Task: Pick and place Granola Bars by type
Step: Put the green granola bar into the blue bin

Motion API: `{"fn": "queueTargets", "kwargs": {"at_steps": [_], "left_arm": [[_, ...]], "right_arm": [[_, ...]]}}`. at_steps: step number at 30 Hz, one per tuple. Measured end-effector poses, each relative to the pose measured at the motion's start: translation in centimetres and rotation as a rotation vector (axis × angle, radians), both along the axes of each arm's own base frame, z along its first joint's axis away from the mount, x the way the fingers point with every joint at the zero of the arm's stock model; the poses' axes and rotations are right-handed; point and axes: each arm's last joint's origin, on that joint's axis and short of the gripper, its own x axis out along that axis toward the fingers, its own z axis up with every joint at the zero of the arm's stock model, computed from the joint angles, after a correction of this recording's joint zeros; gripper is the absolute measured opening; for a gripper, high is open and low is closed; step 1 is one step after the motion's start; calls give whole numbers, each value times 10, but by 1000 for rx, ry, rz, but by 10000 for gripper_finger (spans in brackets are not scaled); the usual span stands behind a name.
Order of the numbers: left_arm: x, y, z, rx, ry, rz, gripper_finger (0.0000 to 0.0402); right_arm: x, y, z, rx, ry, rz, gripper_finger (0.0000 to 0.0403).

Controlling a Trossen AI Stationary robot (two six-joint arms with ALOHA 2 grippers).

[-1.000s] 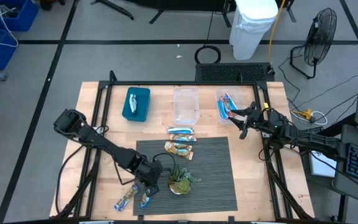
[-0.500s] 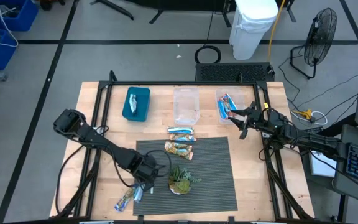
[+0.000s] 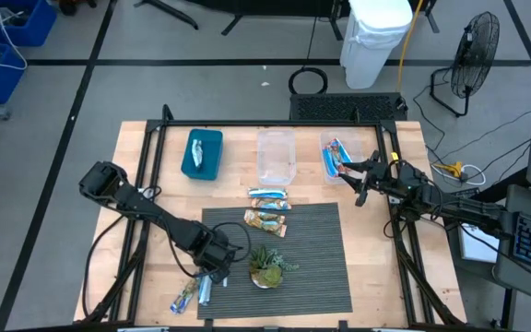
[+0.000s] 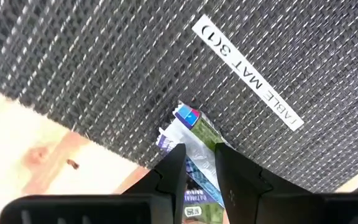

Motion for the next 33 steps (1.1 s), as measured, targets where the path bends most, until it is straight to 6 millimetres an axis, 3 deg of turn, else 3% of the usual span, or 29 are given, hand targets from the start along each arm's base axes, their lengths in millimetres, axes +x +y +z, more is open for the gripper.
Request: {"fn": "queueTargets", "kwargs": {"at_steps": [8,19,33], "left_arm": [[-2,4,-1,46,27,32,95],[-3,4,-1,19,72,106,158],[-7,-5,-1,13,101,199,161]], "right_arm": [[0,0,0,0,0,0,169],[0,0,0,0,0,0,169],[0,0,0,0,0,0,169]]}}
